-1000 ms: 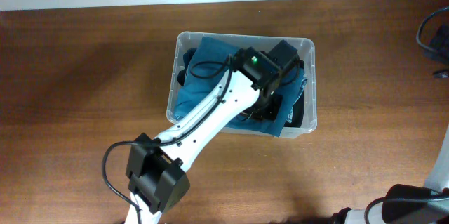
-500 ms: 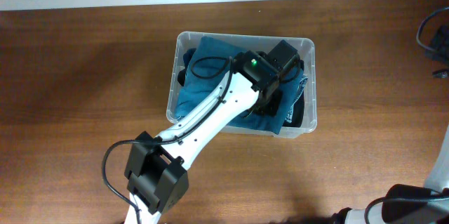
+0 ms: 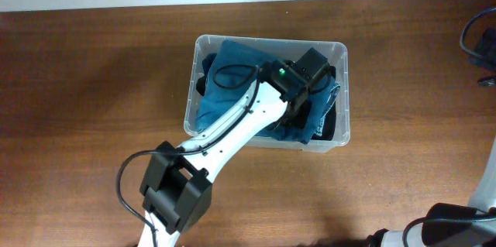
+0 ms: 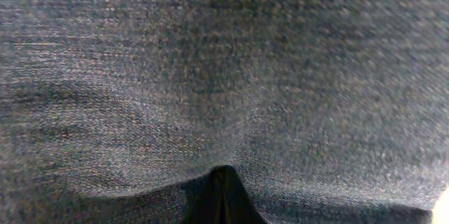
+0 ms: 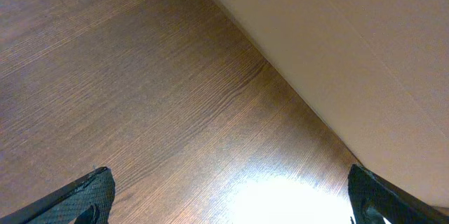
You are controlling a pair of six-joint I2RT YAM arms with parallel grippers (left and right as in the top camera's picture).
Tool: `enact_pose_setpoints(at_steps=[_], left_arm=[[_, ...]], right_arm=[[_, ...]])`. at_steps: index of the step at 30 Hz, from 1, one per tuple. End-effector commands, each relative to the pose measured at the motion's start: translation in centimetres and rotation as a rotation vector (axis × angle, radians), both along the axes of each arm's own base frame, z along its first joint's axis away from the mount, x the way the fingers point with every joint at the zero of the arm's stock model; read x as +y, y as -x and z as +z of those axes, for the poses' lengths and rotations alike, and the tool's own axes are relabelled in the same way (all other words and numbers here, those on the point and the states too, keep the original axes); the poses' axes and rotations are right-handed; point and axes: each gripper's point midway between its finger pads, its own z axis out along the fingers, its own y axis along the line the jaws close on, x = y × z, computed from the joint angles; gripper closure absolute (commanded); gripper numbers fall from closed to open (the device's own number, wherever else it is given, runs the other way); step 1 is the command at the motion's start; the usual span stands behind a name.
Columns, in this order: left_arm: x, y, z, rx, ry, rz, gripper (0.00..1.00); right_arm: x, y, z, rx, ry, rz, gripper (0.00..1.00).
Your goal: Pack container
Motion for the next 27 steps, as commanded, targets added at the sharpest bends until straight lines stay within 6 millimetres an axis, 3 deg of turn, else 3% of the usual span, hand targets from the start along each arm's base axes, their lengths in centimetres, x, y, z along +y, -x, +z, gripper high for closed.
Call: enact_pose_setpoints(at_steps=[1,6,15,24,27], left_arm=[[1.4,-0.5,-4.6,0.045,-0.105,0.005,0.98],[1.3,-0.6,-5.8,0.055,-0.115,0.004,0.98],[1.9,-1.3,-6.0,0.019,-0.158,0.012,0.98],[1.9,-1.5,-9.8,0.054,-0.198,0.011,0.98],[2.3,-2.0,-9.1,0.051,-0.192,0.024,0.98]], right_arm=[[-0.2,0.1,0.3,-0.012,0.007,-0.019,0.02],[-0.2,0.1,0.3,-0.012,0.007,-0.019,0.02],[-0.2,0.1,0.3,-0.013,0.007,-0.019,0.01],[-0.2,0.1,0.3,-0.013,0.007,-0.019,0.02],[-0.2,0.1,0.3,-0.013,0.007,-0.019,0.02]])
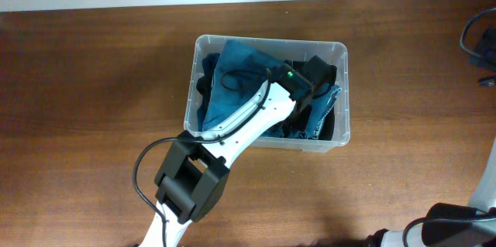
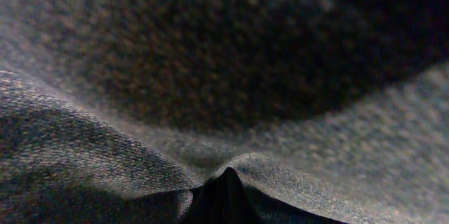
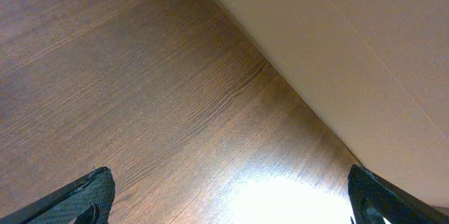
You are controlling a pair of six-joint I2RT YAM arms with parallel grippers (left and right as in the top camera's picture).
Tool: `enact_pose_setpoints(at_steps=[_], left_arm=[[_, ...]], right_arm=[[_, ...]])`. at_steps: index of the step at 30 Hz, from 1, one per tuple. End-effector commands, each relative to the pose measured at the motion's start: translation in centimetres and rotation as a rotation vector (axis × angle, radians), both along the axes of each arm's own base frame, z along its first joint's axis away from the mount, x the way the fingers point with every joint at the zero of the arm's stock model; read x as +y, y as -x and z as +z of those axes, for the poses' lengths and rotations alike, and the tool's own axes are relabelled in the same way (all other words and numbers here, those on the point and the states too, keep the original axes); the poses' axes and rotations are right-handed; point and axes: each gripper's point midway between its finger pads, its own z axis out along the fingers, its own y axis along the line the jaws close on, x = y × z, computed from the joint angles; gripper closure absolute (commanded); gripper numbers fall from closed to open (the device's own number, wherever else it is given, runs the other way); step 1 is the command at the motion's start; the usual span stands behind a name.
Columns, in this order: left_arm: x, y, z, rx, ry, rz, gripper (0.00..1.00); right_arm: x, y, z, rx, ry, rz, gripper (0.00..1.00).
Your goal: Pack container
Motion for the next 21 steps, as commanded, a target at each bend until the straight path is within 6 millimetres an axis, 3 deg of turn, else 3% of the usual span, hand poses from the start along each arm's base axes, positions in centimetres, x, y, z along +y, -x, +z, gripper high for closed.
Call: enact_pose_setpoints(at_steps=[1,7,12,15,21], left_arm=[[2.7,-1.4,-3.7,0.022,-0.12,0.026,0.98],[3.6,-4.0,5.5,-0.074,-0.043,0.08,0.98],[6.3,-6.2,12.9,-0.209,0.003,0.152,0.96],[7.9,-7.3,14.5,-0.245,0.024,0.195,0.92],[10.7,-9.7,13.3,-0.237,0.018,0.272,0.9]], right_arm=[[-0.2,0.1,0.3,-0.012,0.007,-0.019,0.02],[-0.2,0.1,0.3,-0.012,0.007,-0.019,0.02],[-0.2,0.1,0.3,-0.012,0.006,-0.019,0.02],[-0.2,0.1,0.3,-0.013,0.007,-0.019,0.02],[-0.2,0.1,0.3,-0.012,0.007,-0.019,0.02]])
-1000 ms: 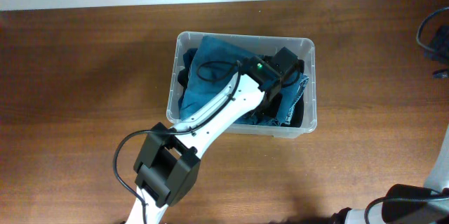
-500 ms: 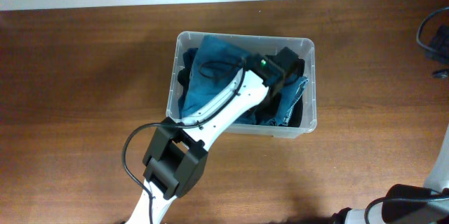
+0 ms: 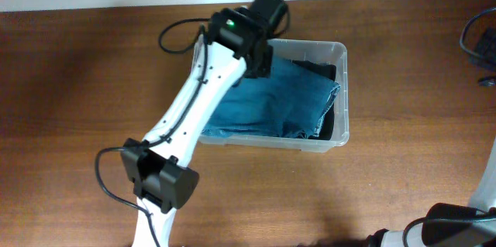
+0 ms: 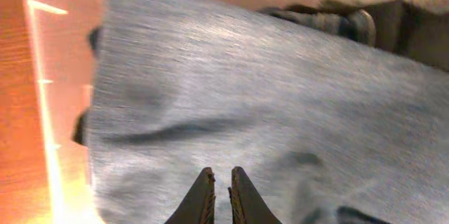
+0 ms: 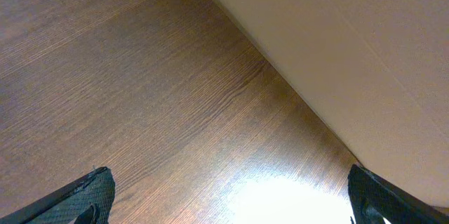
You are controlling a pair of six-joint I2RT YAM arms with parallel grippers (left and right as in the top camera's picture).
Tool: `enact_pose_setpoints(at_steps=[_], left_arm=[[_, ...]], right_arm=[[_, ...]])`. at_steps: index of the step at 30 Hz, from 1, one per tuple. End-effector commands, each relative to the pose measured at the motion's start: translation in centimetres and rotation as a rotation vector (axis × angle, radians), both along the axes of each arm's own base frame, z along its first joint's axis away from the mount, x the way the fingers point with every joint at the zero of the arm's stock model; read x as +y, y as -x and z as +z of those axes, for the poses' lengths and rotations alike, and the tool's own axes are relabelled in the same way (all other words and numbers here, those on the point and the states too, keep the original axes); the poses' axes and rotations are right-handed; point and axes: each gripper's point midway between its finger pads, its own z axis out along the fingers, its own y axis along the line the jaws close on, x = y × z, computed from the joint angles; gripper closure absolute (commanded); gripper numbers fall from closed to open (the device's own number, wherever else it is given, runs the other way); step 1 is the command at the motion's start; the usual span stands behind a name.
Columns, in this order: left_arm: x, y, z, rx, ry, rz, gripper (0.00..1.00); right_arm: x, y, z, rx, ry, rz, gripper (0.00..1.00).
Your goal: Pack container
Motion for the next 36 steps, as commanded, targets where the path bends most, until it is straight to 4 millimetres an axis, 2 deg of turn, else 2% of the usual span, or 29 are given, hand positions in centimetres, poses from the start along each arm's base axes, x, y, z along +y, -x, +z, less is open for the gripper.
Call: enact_pose_setpoints(at_steps=[1,5,10,14,16,18,20,22,25,27,33,34,36], left_arm=[[1.8,-2.0,-0.6,-0.016,-0.009,0.045,0.9],[2.1,-4.0,-2.1,-0.02,0.025,0.07,0.92],[1.8,-5.5,-6.3,0.032,0.017,0.08,0.94],[1.8,-5.4,-11.5,0.128,-0.038,0.081,0.94],[2.0,-5.0,-14.1,0.179,-0.068,0.082,0.99],[2.2,-4.7,-16.4,0.225,-0.095,0.083,0.99],[2.4,-4.4,-17.9,0.255,-0.113,0.083,1.0],[2.4,-4.3,-18.3,0.264,-0.118,0.083,1.0],[2.3,-4.5,-17.0,0.246,-0.108,0.083,1.0],[2.3,-4.9,-15.0,0.216,-0.095,0.086,1.0],[3.1,-5.2,-5.1,0.057,-0.049,0.099,1.0],[3.5,-4.8,-3.3,0.037,-0.045,0.103,1.0],[4.1,-3.5,-1.1,0.04,-0.027,0.112,1.0]], right_arm=[[-0.2,0.1,0.3,-0.013,0.007,-0.019,0.01],[-0.2,0.1,0.3,-0.013,0.007,-0.019,0.02],[-0.2,0.1,0.3,-0.012,0.007,-0.02,0.01],[-0.2,0.1,0.3,-0.012,0.006,-0.019,0.01],[-0.2,0.1,0.3,-0.013,0.007,-0.019,0.02],[-0.2,0.1,0.3,-0.013,0.007,-0.019,0.02],[-0.2,0.1,0.3,-0.012,0.006,-0.019,0.01],[-0.2,0.1,0.3,-0.012,0.007,-0.02,0.01],[-0.2,0.1,0.3,-0.012,0.006,-0.019,0.02],[-0.2,0.1,0.3,-0.013,0.007,-0.02,0.01],[-0.2,0.1,0.3,-0.012,0.006,-0.019,0.01],[-0.2,0.1,0.3,-0.012,0.006,-0.019,0.01],[-0.2,0.1,0.3,-0.013,0.007,-0.019,0.02]])
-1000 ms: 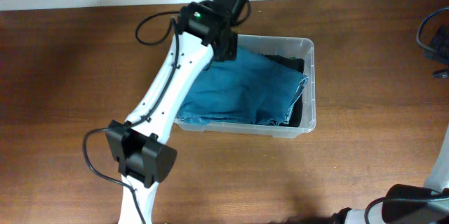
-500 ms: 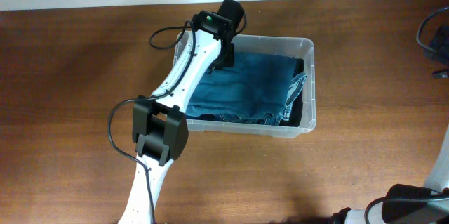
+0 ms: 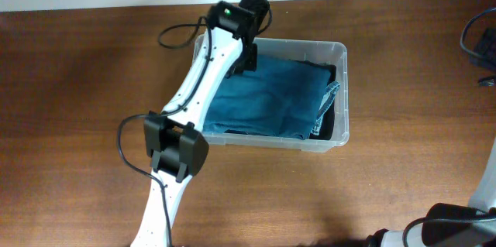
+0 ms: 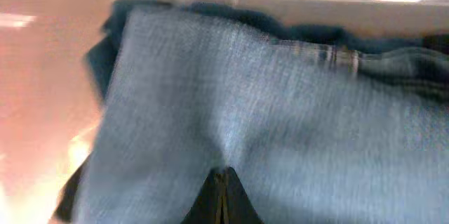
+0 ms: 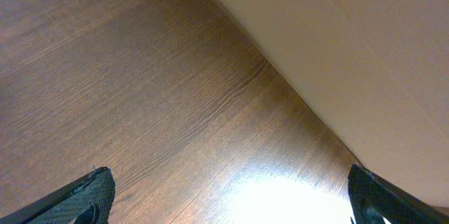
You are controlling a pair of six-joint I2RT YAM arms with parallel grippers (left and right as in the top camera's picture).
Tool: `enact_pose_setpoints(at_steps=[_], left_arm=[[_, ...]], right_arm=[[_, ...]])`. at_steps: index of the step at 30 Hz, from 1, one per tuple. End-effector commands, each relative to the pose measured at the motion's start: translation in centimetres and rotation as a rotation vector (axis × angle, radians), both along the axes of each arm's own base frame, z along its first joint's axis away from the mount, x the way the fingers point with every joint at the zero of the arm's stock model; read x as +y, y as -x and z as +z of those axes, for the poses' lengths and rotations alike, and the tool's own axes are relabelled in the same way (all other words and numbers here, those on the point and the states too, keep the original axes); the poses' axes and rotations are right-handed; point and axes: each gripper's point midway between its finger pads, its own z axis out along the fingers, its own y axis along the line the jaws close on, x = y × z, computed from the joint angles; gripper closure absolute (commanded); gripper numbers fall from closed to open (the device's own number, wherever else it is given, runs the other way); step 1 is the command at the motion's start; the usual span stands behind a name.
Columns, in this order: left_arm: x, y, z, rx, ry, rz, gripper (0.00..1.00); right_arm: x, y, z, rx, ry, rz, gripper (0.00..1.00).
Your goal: Pack container
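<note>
A clear plastic container (image 3: 342, 53) stands mid-table, filled with folded blue jeans (image 3: 267, 100) that lie flat over darker clothes (image 3: 328, 115). My left gripper (image 3: 249, 55) is at the bin's back left corner. In the left wrist view it (image 4: 221, 194) is shut, its tip touching the denim (image 4: 280, 112) with nothing between the fingers. The jeans' waistband (image 4: 330, 55) lies against the far wall. My right gripper (image 5: 228, 206) is open over bare table, far from the bin, and its fingers (image 5: 88, 196) hold nothing.
The wooden table (image 3: 93, 84) extends around the bin on all sides. A pale wall (image 5: 365, 48) runs along the table's edge in the right wrist view. Dark cables (image 3: 477, 42) lie at the far right edge. The right arm's base (image 3: 453, 220) sits at the bottom right.
My left gripper had a narrow gap between its fingers above the jeans; now it is shut with its tip on the denim, slightly further back left. The right gripper is unmoved.
My left gripper was first down in the bin's right half, pressed against crumpled denim, and stayed there at the following moment. Then it was up at the back left rim with the jeans spread flat. Now it touches the jeans there, shut.
</note>
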Motion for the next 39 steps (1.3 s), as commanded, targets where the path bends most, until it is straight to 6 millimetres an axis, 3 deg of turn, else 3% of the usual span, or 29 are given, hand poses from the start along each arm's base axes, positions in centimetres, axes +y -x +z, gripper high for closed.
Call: enact_pose_setpoints(at_steps=[1,3,6,12,18,30,35,39], left_arm=[[0.8,1.4,7.2,-0.092,0.069,0.007,1.0],[1.0,3.3,7.9,-0.039,0.093,0.001,1.0],[-0.5,4.5,8.2,0.012,0.178,-0.069,1.0],[-0.1,4.6,7.6,0.038,0.186,-0.063,1.0],[0.7,5.4,5.4,0.119,0.149,-0.048,1.0],[3.2,11.5,-3.2,0.458,-0.009,-0.045,0.99],[3.3,11.6,-9.5,0.451,-0.005,-0.044,0.99],[3.5,11.9,-12.6,0.439,-0.001,-0.046,1.0]], right_arm=[[-0.2,0.1,0.3,-0.013,0.007,-0.019,0.01],[-0.2,0.1,0.3,-0.013,0.007,-0.019,0.02],[-0.2,0.1,0.3,-0.012,0.006,-0.019,0.02],[-0.2,0.1,0.3,-0.013,0.007,-0.019,0.02],[-0.2,0.1,0.3,-0.012,0.006,-0.019,0.01],[-0.2,0.1,0.3,-0.012,0.006,-0.019,0.01],[-0.2,0.1,0.3,-0.013,0.007,-0.019,0.02],[-0.2,0.1,0.3,-0.012,0.006,-0.019,0.01]])
